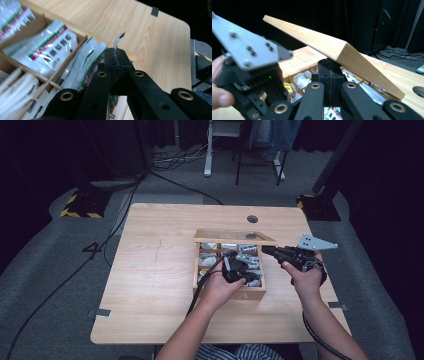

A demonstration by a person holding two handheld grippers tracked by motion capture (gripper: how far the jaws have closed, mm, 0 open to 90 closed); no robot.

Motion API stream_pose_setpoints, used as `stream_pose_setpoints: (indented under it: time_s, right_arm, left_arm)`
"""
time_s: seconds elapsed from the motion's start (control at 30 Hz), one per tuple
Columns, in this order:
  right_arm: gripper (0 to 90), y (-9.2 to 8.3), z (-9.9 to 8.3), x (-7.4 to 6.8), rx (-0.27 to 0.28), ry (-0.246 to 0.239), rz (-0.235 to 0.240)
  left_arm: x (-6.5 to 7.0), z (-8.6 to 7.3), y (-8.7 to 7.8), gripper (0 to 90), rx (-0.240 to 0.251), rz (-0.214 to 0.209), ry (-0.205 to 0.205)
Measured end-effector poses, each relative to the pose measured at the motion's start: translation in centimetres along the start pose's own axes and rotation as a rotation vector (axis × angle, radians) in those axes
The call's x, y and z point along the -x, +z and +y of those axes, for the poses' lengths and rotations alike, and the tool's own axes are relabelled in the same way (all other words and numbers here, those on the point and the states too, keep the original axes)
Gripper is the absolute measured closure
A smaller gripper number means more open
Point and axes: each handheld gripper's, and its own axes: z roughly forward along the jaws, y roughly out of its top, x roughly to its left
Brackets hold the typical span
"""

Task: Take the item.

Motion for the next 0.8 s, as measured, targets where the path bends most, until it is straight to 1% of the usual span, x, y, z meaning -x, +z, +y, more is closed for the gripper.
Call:
stream_pose_setpoints:
  time_s: [0.07, 0.23, 0.43, 0.47, 0.67, 0.8]
  right_arm:
    - [90.0, 0.0, 0.0, 0.0, 0.000, 0.001, 0.000]
    - [90.0, 0.0, 0.0, 0.0, 0.000, 0.002, 0.001]
    - [90.0, 0.0, 0.0, 0.0, 0.002, 0.002, 0.001]
    - [90.0, 0.0, 0.0, 0.0, 0.001, 0.002, 0.001]
    - [90.0, 0.0, 0.0, 0.0, 0.003, 0.003, 0.003]
    - [90.0, 0.0, 0.0, 0.0, 0.005, 0.004, 0.003]
  left_arm:
    - [0.0, 0.2, -0.4, 90.0, 0.005, 0.005, 0.013]
    - [-0.1, 0.4, -1.1, 90.0, 0.044, -0.012, 0.015]
    - [0.1, 0.7, -2.0, 90.0, 0.074, -0.030, 0.035]
    - [0.1, 0.8, -2.3, 90.0, 0.082, -0.037, 0.041]
    - [0.2, 0.8, -3.8, 90.0, 0.136, -0.083, 0.038]
    - [0.4, 0.8, -4.6, 90.0, 0.162, -0.096, 0.049]
